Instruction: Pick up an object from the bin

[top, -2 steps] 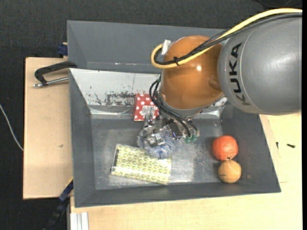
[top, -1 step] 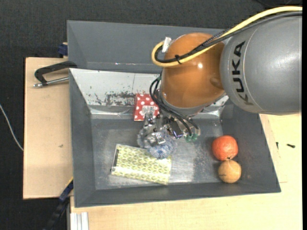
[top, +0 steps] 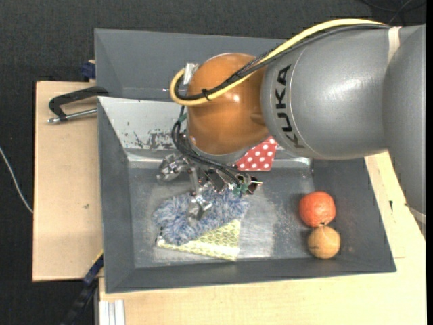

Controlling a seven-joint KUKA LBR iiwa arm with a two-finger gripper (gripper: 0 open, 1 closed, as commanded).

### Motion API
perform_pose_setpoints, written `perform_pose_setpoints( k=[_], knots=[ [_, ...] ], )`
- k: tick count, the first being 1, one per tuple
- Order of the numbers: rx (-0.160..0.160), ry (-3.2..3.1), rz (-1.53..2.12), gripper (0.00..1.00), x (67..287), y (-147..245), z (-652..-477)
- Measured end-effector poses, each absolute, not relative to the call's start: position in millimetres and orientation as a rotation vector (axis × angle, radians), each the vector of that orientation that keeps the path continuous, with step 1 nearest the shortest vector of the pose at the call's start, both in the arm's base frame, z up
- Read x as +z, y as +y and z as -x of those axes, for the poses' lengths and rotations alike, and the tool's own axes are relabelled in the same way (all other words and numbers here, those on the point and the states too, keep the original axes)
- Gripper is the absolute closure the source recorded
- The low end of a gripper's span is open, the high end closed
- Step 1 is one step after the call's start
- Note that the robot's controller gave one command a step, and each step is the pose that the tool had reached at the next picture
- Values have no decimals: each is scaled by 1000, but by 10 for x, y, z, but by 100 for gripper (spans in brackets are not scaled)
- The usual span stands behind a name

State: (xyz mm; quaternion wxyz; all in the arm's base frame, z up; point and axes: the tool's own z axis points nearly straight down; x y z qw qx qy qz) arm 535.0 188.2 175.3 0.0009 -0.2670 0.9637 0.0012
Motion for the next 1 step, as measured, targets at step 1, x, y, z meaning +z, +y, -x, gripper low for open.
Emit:
perform_pose_setpoints(
  k=[1],
  knots=[
    [3,3024,835,0,1765,1877,-5357]
  ],
)
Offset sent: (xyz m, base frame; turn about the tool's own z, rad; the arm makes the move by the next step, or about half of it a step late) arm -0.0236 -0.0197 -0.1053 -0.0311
